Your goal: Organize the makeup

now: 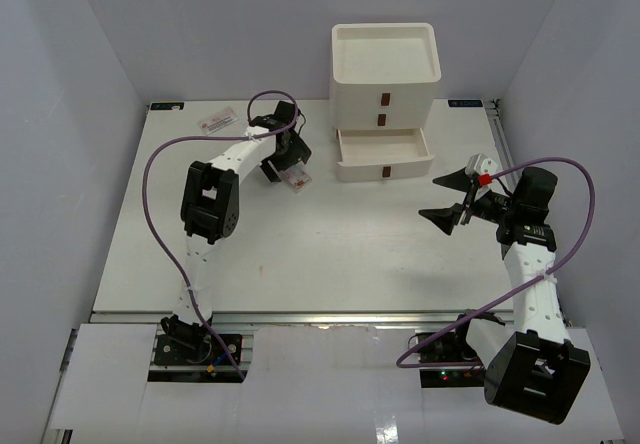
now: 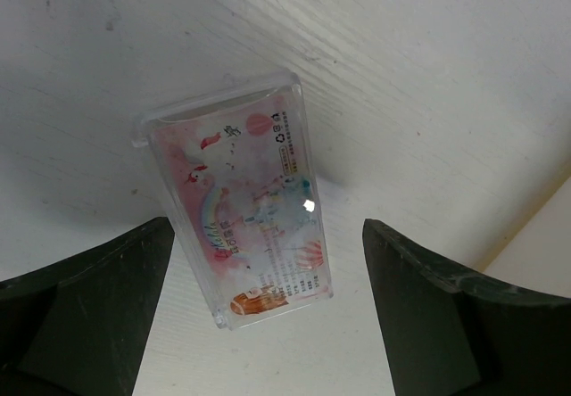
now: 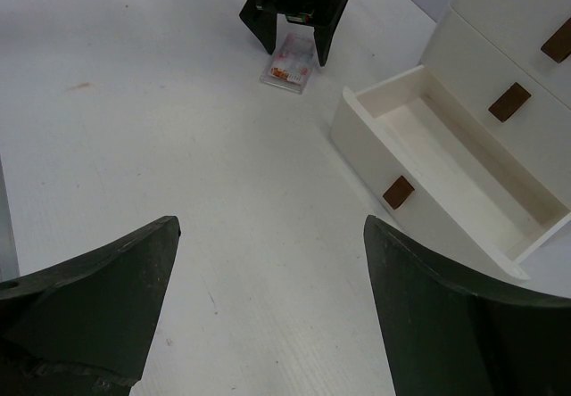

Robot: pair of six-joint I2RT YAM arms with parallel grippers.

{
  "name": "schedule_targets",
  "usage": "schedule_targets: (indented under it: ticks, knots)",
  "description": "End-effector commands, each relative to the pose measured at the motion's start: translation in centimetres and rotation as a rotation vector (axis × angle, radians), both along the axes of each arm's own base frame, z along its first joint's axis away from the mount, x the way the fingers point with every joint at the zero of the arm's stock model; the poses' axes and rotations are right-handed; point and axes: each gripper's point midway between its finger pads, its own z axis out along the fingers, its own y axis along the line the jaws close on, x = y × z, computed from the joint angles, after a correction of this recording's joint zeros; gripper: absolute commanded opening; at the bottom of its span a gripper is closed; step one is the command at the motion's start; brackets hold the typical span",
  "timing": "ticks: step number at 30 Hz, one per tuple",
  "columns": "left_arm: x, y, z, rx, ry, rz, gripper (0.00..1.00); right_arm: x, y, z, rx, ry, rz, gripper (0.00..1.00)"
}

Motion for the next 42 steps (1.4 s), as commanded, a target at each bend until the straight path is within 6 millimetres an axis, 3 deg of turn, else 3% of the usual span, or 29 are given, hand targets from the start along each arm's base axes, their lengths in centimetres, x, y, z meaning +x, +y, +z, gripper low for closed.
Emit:
schedule_targets:
  ticks: [1, 7, 14, 26, 30, 36, 41, 42]
  knots:
    - [0.3, -0.1, 0.0, 0.016, 0.004, -0.013, 0.98, -0.2, -0.1, 0.5, 0.0, -0.026, 0.001, 0.9]
    - [0.1, -0.5, -2.2, 0.028, 0.045, -0.069, 0.98, -0.3, -0.1, 0.7, -0.003, -0.036, -0.001, 0.9]
    - [-0.2, 0.8, -4.1, 0.113, 0.101, -0.071, 0.97, -0.4, 0.0, 1.0, -0.004, -0.047, 0.001, 0.9]
    - [-2.2, 3.4, -6.8, 0.254, 0.186, -0.144, 0.78, -1.0, 0.2, 1.7, -0.006, -0.073, 0.011, 0.9]
    - [-2.3, 2.5, -7.1, 0.218, 0.188, -0.207, 0.6, -1.1, 0.2, 1.8, -0.008, -0.081, 0.01, 0.9]
    - [-1.6, 0.7, -5.8, 0.14, 0.122, -0.325, 0.27, -1.2, 0.1, 1.8, -0.011, -0.086, 0.006, 0.9]
    - [-1.4, -1.1, -2.6, 0.072, 0.007, -0.498, 0.12, -1.2, 0.1, 1.8, -0.013, -0.091, 0.006, 0.9]
    - [-1.2, -1.4, -0.7, 0.063, -0.048, -0.538, 0.09, -1.2, 0.1, 1.8, -0.013, -0.089, 0.005, 0.9]
